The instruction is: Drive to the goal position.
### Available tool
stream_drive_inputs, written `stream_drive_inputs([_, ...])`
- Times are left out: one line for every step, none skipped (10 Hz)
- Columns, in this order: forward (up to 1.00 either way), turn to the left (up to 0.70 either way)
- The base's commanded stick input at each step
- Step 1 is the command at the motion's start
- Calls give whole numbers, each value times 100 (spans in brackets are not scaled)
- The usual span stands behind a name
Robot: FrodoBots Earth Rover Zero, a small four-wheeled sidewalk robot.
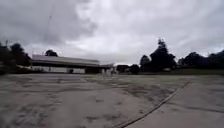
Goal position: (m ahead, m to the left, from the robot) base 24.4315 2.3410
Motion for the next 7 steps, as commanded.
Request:
stream_drive_inputs([70, 0])
stream_drive_inputs([70, 0])
stream_drive_inputs([70, 0])
stream_drive_inputs([70, 0])
stream_drive_inputs([70, 0])
stream_drive_inputs([70, 0])
stream_drive_inputs([70, 0])
